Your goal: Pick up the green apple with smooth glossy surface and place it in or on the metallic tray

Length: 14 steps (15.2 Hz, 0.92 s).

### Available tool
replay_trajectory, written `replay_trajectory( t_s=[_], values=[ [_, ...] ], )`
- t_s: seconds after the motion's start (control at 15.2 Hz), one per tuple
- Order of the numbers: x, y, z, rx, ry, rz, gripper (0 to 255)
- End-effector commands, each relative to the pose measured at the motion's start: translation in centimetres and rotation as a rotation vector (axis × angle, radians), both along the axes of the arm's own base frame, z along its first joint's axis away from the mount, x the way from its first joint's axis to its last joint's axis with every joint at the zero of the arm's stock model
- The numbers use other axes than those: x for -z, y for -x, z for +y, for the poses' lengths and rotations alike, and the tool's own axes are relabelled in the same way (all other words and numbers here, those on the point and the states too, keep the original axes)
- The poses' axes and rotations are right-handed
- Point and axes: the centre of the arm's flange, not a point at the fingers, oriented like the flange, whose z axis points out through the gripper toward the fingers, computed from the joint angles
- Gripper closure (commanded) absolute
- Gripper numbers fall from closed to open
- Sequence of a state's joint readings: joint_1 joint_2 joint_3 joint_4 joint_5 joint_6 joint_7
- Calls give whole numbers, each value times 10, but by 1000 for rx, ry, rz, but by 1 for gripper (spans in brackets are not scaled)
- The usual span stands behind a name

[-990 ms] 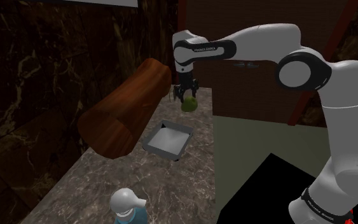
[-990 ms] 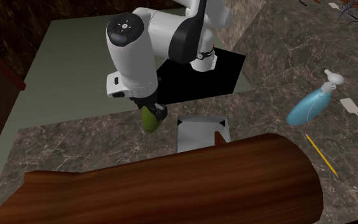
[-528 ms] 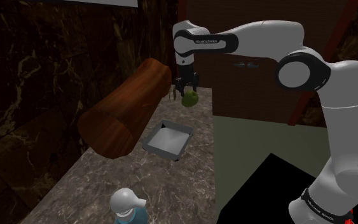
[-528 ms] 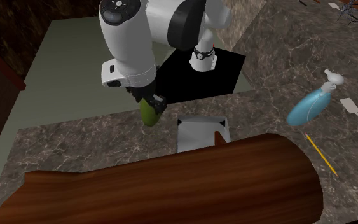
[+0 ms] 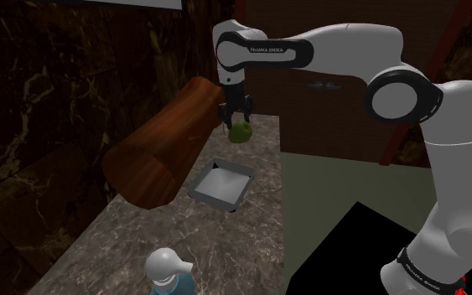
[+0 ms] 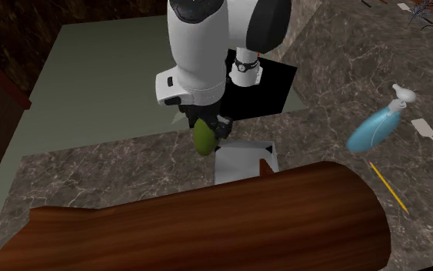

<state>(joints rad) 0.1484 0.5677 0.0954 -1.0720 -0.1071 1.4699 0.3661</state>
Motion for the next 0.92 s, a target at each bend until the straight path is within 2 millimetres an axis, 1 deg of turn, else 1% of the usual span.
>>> replay_trajectory(
  t_s=[0.0, 0.33, 0.4, 0.86],
  values=[
    [-5, 6, 28, 1, 1, 0, 255],
    [-16, 19, 91, 1, 1, 0, 255],
    [-20, 24, 111, 1, 1, 0, 255],
    [17, 24, 111, 1, 1, 0, 255]
  ],
)
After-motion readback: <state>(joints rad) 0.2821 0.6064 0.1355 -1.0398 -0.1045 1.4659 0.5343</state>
